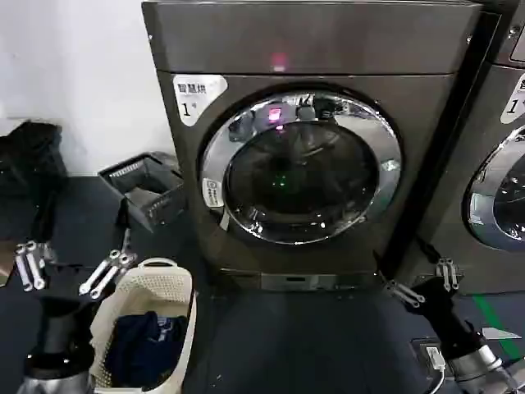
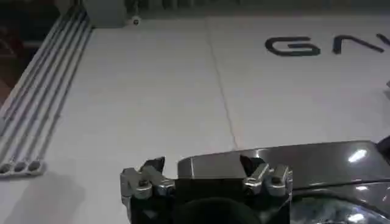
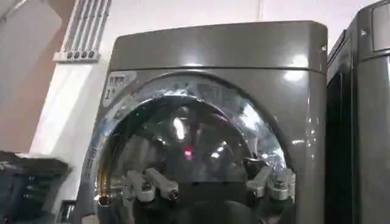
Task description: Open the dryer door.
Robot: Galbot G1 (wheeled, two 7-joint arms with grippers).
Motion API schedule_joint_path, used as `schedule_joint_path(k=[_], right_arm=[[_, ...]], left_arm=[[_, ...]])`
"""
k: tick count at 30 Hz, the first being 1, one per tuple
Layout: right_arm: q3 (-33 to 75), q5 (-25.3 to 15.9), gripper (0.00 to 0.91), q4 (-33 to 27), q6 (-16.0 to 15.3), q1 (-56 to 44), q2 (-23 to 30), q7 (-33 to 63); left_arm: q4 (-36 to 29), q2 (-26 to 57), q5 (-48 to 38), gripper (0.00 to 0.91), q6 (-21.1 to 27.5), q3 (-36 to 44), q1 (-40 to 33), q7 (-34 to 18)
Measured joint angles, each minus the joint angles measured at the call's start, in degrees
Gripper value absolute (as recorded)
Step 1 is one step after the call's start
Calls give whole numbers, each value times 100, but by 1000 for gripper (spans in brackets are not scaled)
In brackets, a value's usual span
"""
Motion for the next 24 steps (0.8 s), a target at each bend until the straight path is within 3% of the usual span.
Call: schedule_joint_path(k=[11,24], right_arm=[[-1075,175,907,-999,-68,1276,-1098,-88],[-2714,148,907,-2163,-108,2924,-1113,-165]], left_arm=[[175,0,-99,907,34,-45,17,-32],[361,0,38,907,80,-200,65,22]])
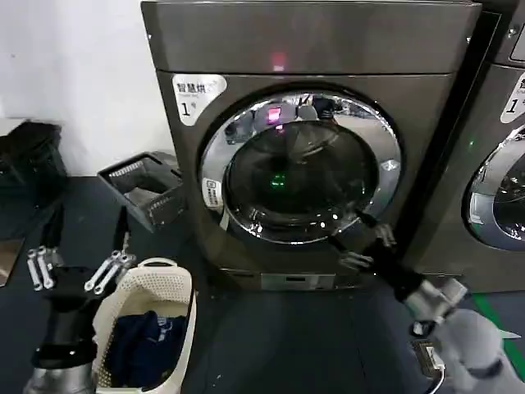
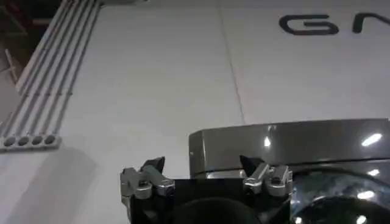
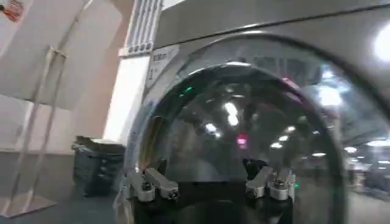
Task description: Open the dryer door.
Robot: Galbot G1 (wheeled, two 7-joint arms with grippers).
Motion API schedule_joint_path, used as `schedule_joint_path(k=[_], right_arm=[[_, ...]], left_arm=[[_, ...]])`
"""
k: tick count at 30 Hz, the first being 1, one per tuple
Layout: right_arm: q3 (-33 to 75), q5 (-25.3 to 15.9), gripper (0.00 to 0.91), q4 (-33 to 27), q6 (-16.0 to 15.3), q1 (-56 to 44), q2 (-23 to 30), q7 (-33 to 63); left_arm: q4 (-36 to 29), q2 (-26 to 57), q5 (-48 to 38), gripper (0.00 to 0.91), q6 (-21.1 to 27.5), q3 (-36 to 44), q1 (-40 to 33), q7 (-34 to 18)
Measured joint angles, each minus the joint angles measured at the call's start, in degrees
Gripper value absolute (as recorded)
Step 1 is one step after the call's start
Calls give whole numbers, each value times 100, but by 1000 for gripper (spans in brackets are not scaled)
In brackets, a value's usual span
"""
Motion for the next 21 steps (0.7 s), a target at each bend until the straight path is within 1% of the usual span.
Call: schedule_joint_path(k=[7,9,11,14,17,21], right_arm=[[-768,-27,907,-519,-17,721,117,2],[-935,-35,907,-633,-18,870,153,10],[-1069,-32,907,-725,-21,1011,171,22],[-1238,-31,907,-838,-40,1199,197,31],[-1360,-22,907,-927,-54,1336,248,34],[-1495,7,907,-1054,-86,1528,300,29]], left_arm=[[12,294,-26,907,296,-215,203,70],[10,400,-125,907,460,-308,265,123],[45,486,-195,907,701,-422,341,286],[165,649,-163,907,986,-602,364,395],[241,774,-183,907,1282,-697,401,439],[238,952,-417,907,1677,-782,464,485]])
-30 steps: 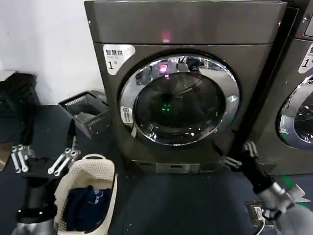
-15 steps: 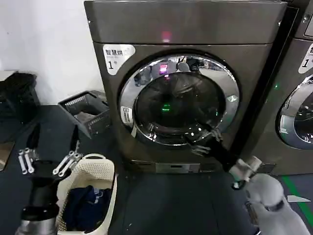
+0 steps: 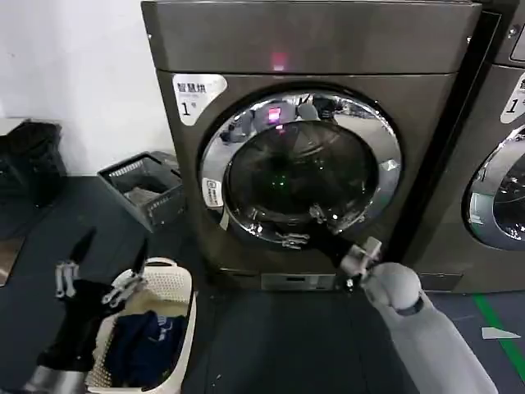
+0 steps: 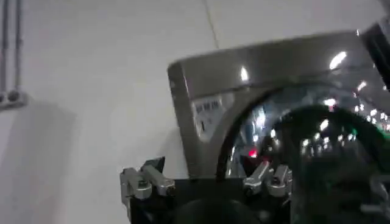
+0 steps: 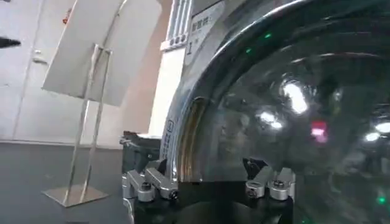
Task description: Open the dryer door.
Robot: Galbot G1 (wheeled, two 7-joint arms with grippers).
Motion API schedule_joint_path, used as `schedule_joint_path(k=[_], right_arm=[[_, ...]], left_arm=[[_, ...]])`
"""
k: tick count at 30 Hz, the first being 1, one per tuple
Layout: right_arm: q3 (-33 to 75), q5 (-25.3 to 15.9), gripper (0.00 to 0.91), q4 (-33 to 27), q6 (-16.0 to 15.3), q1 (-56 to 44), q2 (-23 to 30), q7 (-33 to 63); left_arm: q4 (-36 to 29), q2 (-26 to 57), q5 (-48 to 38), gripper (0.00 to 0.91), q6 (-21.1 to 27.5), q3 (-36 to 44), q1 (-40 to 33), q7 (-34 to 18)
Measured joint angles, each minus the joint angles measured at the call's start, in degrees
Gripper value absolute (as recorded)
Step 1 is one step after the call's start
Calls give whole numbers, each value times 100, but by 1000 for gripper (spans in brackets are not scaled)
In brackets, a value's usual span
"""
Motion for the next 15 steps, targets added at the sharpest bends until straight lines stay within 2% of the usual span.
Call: schedule_joint_path(k=[4,15], right_arm=[[-197,-2,907,-154,-7,232,57,-5],[-739,-42,907,-753,-33,937,500,45]], left_arm=[[-35,131,54,907,600,-121,-28,66],[296,252,1,907,1225,-435,-165,297]])
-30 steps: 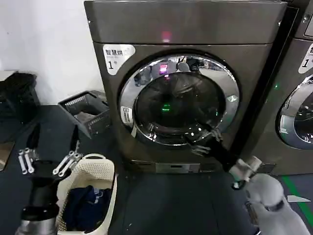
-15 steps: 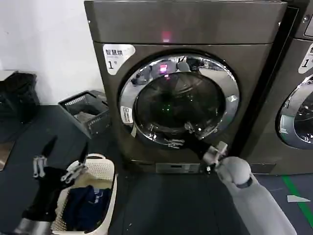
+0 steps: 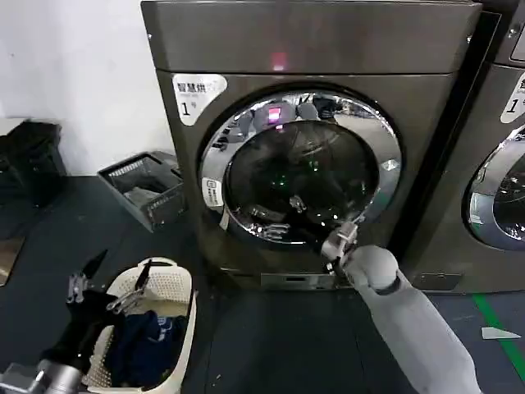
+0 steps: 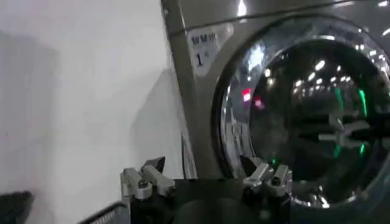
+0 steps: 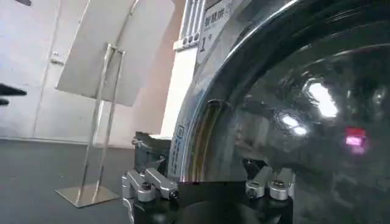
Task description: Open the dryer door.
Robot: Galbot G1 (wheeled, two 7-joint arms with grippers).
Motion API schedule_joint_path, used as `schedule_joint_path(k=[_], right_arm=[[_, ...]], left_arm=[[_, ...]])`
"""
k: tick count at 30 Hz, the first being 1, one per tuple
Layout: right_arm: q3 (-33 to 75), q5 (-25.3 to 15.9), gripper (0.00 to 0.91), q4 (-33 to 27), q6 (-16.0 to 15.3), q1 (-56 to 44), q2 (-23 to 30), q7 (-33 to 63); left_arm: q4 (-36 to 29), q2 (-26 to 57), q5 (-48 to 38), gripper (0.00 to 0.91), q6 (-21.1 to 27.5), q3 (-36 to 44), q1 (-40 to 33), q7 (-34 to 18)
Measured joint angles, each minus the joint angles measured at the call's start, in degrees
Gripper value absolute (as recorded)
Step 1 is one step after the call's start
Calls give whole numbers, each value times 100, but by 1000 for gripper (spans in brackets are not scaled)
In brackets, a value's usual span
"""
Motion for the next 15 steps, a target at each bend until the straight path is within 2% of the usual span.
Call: schedule_joint_path(k=[3,7,10,15], right_arm=[[-104,-4,907,-176,-7,104,155,1],[-257,-8,907,-446,-69,226,334,-4],[-375,143,907,-543,-286,314,388,-27],[-621,159,907,-797,-325,519,472,-149]], left_arm=[[145,98,-36,907,84,-100,-69,10],[399,215,-237,907,-284,-235,-109,365],[629,302,-371,907,-538,-346,-160,645],[884,432,-718,907,-660,-510,-251,1068]])
